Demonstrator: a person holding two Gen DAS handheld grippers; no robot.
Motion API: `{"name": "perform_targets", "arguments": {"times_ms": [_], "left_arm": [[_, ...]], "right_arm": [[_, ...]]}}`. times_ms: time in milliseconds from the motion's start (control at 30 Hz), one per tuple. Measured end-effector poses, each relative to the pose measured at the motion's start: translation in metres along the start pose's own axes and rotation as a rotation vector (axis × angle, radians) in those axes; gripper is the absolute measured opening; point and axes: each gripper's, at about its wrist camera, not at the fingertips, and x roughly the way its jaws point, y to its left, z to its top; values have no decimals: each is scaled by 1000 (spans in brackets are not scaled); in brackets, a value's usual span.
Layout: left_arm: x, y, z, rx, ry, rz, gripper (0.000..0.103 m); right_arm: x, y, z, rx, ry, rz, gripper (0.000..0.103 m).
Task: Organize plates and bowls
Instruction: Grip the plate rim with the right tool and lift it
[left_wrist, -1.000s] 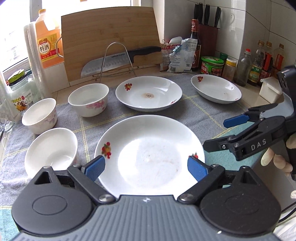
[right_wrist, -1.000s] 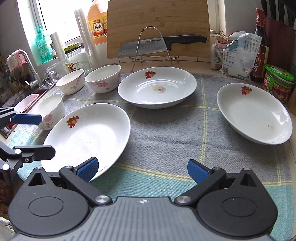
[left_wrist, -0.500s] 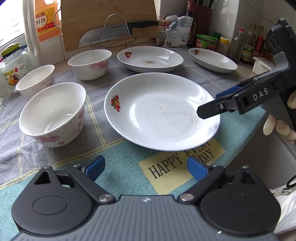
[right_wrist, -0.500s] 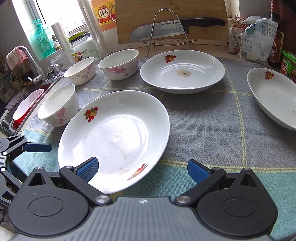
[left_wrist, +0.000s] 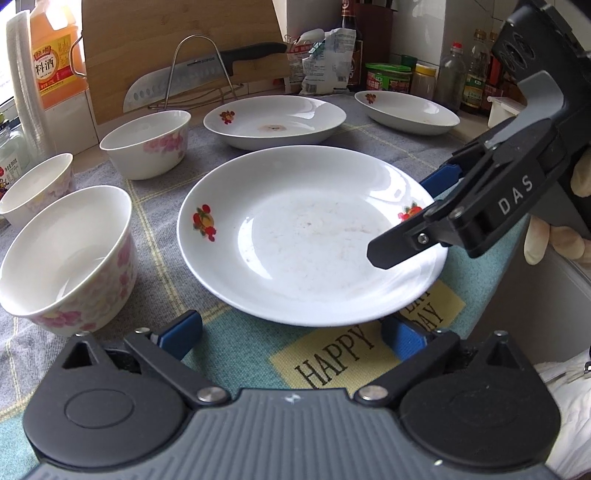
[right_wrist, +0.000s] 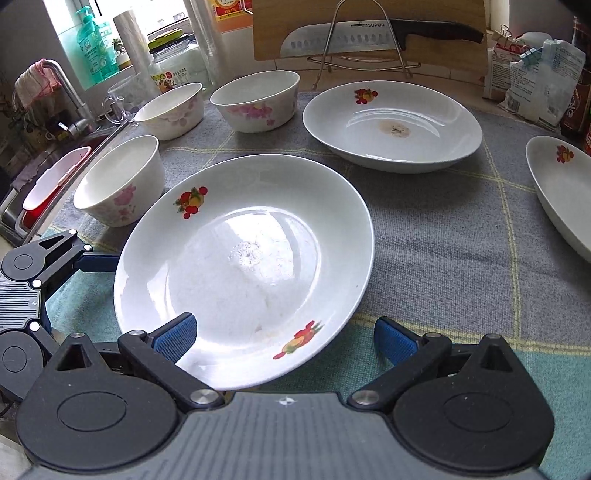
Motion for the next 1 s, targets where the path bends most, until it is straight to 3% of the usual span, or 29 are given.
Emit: {"name": "perform_targets", "arguments": {"times_ms": [667, 1000], "left_arm": [[4, 7, -8, 94, -108, -89, 103], [5, 11, -9, 122, -128, -125, 103]], "right_arm": [[26, -13, 51, -137, 85, 146, 103], [34, -26, 71, -125, 145, 250, 103]]}}
